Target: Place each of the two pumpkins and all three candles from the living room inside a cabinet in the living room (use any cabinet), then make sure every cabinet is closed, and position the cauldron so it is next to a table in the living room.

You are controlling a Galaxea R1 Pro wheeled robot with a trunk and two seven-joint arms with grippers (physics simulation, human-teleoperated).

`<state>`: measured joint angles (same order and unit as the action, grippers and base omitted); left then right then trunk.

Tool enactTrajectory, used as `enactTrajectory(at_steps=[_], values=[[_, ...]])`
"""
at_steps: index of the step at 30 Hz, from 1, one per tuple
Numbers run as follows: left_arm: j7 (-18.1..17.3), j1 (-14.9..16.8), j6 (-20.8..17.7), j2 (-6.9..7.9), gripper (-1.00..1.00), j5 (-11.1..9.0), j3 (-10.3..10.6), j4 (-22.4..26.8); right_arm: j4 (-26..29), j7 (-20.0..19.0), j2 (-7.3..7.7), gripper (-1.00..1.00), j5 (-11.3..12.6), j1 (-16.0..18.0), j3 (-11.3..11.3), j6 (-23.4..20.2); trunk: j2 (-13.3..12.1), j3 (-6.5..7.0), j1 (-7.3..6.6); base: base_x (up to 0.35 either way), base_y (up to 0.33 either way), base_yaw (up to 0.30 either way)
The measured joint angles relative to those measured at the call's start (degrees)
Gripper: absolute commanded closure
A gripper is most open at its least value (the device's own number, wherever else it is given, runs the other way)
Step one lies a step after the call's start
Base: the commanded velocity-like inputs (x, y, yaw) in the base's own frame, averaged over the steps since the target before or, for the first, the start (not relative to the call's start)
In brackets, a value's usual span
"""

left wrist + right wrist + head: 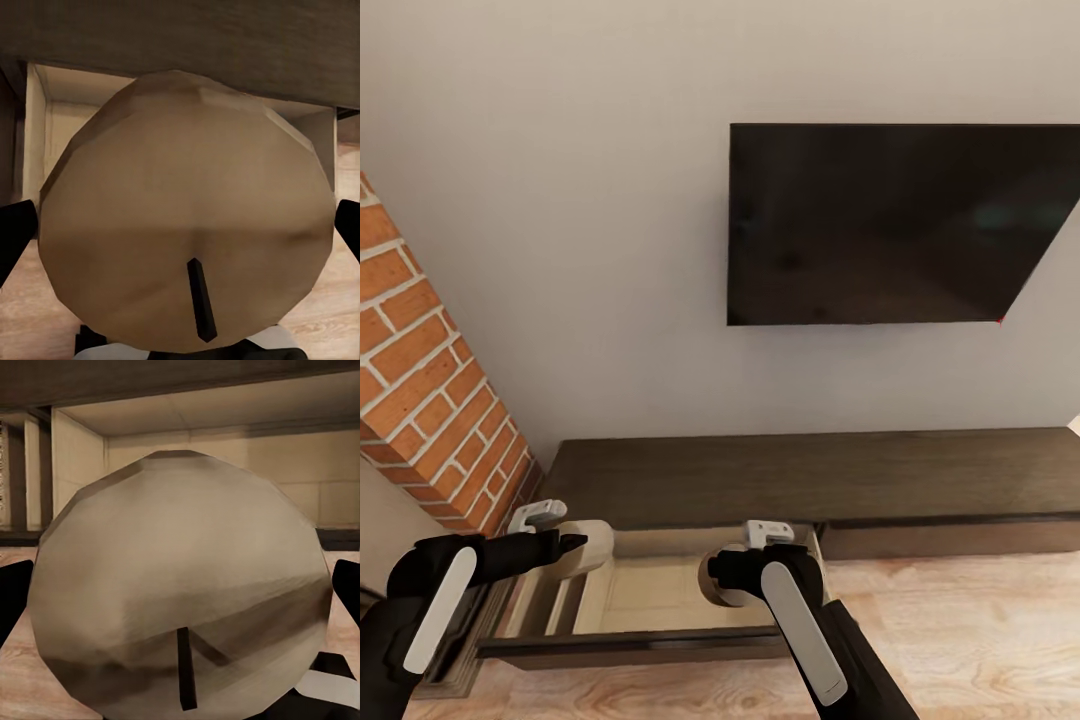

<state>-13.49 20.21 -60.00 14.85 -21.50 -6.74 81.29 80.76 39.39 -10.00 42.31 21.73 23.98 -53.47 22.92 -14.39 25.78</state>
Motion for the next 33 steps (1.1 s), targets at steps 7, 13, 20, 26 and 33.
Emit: enactTrajectory(at_steps=[7, 13, 20, 26, 33], values=[[0.0, 0.0, 0.0, -0.03, 1.0, 0.1, 0.0, 0.0, 0.1, 0.0, 0.0, 1.0, 0.1, 0.0, 0.0, 0.0, 0.0, -0.04, 0.0, 0.043, 0.011, 0.082], [0.0, 0.0, 0.0, -0.05, 1.0, 0.2, 0.1, 0.0, 0.1, 0.0, 0.0, 1.0, 0.1, 0.0, 0.0, 0.0, 0.0, -0.04, 0.0, 0.015, 0.001, 0.105], [0.0, 0.0, 0.0, -0.08, 1.0, 0.1, 0.1, 0.0, 0.1, 0.0, 0.0, 1.0, 0.0, 0.0, 0.0, 0.0, 0.0, -0.04, 0.0, 0.133, 0.0, 0.022], [0.0, 0.0, 0.0, -0.41, 1.0, 0.0, 0.1, 0.0, 0.1, 0.0, 0.0, 1.0, 0.1, 0.0, 0.1, 0.0, 0.0, -0.04, 0.0, 0.013, 0.0, 0.001], [0.0, 0.0, 0.0, -0.52, 1.0, 0.1, 0.1, 0.0, -0.1, 0.0, 0.0, 1.0, 0.1, 0.0, 0.2, 0.3, 0.4, -0.21, 0.22, 0.001, 0.0, 0.0]])
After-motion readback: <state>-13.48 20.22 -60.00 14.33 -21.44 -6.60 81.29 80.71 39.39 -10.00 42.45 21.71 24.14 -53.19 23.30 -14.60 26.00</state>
